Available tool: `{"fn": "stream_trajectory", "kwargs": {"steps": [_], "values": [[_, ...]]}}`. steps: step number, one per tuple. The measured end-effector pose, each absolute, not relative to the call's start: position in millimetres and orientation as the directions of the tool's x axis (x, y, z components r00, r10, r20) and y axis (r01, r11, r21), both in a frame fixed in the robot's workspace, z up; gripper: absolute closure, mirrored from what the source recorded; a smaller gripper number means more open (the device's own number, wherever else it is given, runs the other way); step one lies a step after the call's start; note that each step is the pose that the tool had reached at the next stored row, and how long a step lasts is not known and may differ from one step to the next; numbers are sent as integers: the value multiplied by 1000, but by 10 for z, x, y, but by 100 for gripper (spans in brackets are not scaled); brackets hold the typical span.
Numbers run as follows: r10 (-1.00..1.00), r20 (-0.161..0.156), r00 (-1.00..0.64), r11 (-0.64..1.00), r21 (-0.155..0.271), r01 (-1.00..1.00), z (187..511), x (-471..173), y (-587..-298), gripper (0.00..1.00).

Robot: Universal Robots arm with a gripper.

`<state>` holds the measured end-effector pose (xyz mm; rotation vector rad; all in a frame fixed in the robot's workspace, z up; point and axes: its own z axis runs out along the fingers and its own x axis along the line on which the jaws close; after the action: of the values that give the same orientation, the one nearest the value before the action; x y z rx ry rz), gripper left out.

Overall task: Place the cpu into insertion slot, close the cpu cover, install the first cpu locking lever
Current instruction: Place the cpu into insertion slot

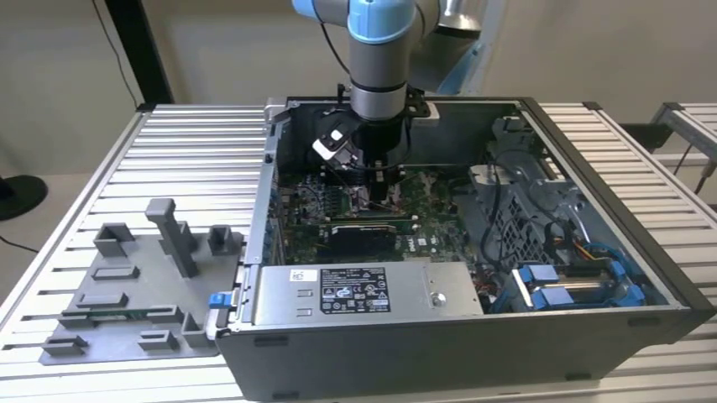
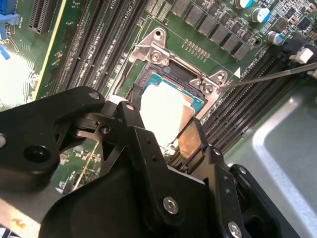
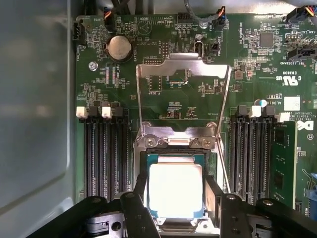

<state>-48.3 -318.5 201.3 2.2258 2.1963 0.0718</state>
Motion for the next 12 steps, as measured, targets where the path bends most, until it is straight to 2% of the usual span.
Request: {"fn": "stream_trajectory", "kwargs": {"steps": [12], "values": [[1000, 22, 13, -14, 42, 999, 1961, -483, -3199, 100]]}}
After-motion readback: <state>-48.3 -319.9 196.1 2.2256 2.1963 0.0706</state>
